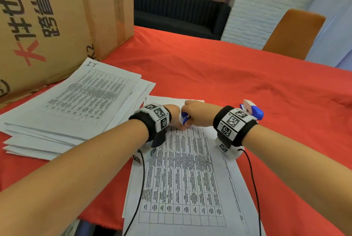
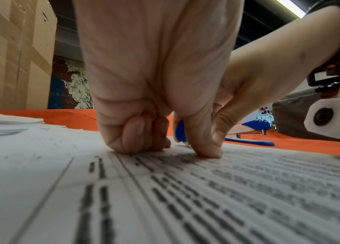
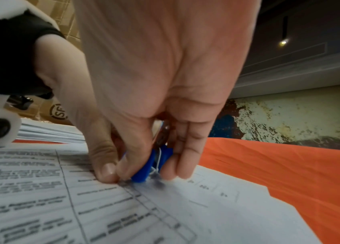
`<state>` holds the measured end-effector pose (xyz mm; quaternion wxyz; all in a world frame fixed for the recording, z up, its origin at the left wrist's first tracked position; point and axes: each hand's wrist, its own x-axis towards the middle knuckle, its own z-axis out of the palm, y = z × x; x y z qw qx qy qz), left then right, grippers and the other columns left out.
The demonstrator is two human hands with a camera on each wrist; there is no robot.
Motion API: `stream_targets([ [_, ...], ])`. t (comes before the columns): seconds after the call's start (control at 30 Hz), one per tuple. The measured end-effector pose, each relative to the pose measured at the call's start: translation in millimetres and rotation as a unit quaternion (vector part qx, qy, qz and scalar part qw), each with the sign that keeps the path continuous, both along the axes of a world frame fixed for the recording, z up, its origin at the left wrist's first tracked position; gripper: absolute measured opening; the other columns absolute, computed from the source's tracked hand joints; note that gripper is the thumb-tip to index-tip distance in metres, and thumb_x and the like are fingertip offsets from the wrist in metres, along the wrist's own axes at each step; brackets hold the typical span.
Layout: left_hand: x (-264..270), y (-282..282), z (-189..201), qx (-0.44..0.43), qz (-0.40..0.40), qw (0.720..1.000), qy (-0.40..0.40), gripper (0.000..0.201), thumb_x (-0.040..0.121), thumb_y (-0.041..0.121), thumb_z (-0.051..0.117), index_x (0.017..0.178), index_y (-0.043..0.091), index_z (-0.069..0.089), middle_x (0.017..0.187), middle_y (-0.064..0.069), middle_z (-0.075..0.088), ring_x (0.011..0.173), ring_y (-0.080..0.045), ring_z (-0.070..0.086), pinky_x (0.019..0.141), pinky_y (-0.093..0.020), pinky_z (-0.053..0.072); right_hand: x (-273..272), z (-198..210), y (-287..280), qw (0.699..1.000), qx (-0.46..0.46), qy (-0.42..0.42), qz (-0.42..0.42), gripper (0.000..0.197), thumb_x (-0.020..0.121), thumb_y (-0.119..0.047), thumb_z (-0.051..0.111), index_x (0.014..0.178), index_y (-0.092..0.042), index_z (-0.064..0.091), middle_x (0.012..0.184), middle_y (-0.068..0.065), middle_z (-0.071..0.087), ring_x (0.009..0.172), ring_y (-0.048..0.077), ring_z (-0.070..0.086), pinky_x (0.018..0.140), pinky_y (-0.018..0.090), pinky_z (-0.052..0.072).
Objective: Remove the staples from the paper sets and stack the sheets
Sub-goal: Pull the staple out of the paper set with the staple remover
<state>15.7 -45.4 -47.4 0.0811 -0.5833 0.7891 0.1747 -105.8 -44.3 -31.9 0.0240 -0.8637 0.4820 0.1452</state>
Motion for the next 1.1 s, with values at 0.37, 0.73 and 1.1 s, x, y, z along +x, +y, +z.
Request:
stream_targets([
  [0.37,0,1,-1,-0.011,-0.008,1.000,-0.007,0.062,0.087,0.051,0.057,0.126,0.003,0.051,0.103,-0.003,0.051,0.090,-0.019,0.048,0.075,-0.028,0.038,-31,-4,-7,0.953,0.123,-0.234,-0.150,0.019,0.093,-0.015,0.057,0.104,0.000,0.062,0.091,0.012,0.068,0.080,0.023,0.065,0.080,0.031,0.054],
  [0.73,-3,3,5,0.347,0.269,0.683,0.583,0.029,0.103,0.025,0.032,0.090,0.006,0.049,0.069,-0.007,0.049,0.054,-0.013,0.040,0.050,-0.021,0.035,-48,23,15,0.874,0.164,-0.440,-0.128,0.024,0.096,-0.017,0.056,0.116,-0.004,0.057,0.098,0.008,0.063,0.087,0.018,0.064,0.085,0.028,0.052],
  [1.1,-13,-6,-1,0.156,0.234,0.869,0.407,0.018,0.093,0.018,0.054,0.080,0.006,0.058,0.070,-0.003,0.052,0.057,-0.014,0.043,0.045,-0.022,0.033,-53,30,-4,0.998,-0.031,-0.034,-0.045,0.035,0.086,-0.021,0.069,0.117,-0.008,0.061,0.115,0.010,0.054,0.107,0.028,0.053,0.087,0.035,0.043],
])
